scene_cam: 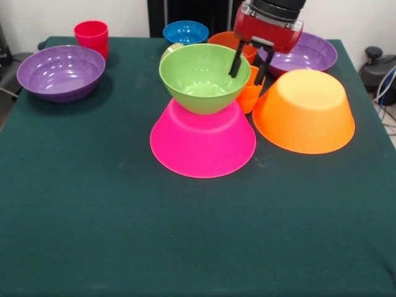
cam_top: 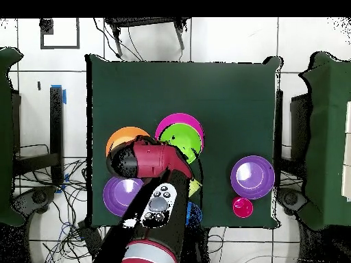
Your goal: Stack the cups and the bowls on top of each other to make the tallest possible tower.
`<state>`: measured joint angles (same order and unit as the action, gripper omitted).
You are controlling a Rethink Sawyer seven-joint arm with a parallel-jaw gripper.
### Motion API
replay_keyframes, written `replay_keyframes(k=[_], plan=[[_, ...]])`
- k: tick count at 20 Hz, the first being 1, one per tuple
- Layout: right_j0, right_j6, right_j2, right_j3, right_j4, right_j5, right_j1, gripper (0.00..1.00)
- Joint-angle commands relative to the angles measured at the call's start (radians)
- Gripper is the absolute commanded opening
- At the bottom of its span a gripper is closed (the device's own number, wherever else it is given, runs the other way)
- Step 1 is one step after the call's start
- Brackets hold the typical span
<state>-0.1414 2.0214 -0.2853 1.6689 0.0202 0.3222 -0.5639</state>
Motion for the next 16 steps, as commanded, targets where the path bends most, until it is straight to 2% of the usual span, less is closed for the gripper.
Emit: replay_keyframes(k=[1, 6, 9, 12, 14, 16], plan=[[0.023, 0.146, 0.133, 0.041, -0.051, 0.002, 0.008, 1.00], [0.074, 0.126, 0.202, 0.097, -0.070, -0.015, -0.035, 1.00], [0.065, 0.122, 0.193, 0.106, -0.068, 0.004, -0.046, 1.00], [0.060, 0.115, 0.190, 0.141, -0.067, 0.050, -0.093, 1.00], [0.079, 0.099, 0.215, 0.188, -0.072, 0.065, -0.144, 1.00], [0.148, 0.048, 0.300, 0.249, -0.072, 0.038, -0.193, 1.00]])
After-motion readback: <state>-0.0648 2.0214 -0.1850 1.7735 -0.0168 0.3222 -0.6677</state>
